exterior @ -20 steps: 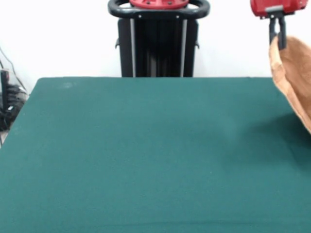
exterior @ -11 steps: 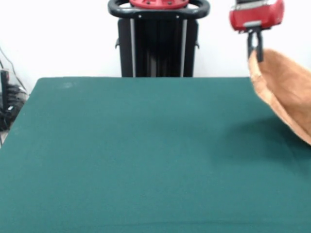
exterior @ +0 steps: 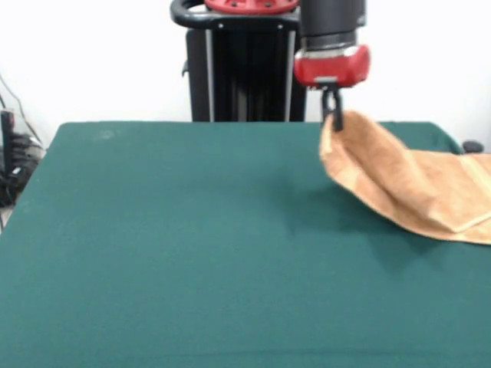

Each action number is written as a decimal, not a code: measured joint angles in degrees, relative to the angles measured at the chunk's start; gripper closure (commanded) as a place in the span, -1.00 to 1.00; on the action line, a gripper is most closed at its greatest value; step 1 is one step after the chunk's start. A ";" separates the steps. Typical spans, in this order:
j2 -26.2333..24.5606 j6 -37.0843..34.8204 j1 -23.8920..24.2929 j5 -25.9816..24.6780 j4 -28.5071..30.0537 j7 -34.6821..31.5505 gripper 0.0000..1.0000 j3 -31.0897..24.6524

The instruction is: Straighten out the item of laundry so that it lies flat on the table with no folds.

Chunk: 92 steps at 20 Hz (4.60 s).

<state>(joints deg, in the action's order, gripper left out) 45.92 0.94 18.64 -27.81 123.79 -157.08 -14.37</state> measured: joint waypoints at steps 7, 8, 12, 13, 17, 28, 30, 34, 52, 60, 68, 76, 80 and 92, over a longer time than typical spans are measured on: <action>-4.73 0.00 8.01 -6.75 -0.76 0.00 1.00 -0.04; -5.36 0.01 8.98 -7.70 -0.97 0.00 1.00 -0.05; -7.44 0.00 12.88 -11.89 -1.70 0.01 1.00 -0.31; -7.72 0.00 13.93 -12.67 -1.76 0.01 1.00 -0.61; -8.10 -0.12 17.35 -14.84 -2.03 0.02 1.00 -1.64; -7.02 -5.00 25.16 -17.65 -2.60 0.32 1.00 -6.78; -6.32 -6.99 26.99 -17.69 -2.62 0.32 1.00 -8.49; -4.58 -11.71 30.79 -17.72 -2.91 0.48 1.00 -12.61; -7.34 -21.55 38.15 -20.14 -13.47 11.53 -1.00 -27.65; -7.14 -21.56 38.14 -19.29 -14.74 14.30 -1.00 -29.57; 6.31 -21.56 36.18 -8.47 -11.73 14.30 -1.00 -29.54; 11.19 -21.05 24.05 -5.92 -12.30 14.28 -1.00 -23.41; 10.65 -19.86 17.89 -5.90 -12.98 14.22 -1.00 -19.74; 0.11 -16.95 5.66 -3.91 -20.75 14.22 -1.00 -8.82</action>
<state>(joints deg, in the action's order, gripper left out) 46.03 -16.01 24.30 -31.71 103.04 -142.86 -23.20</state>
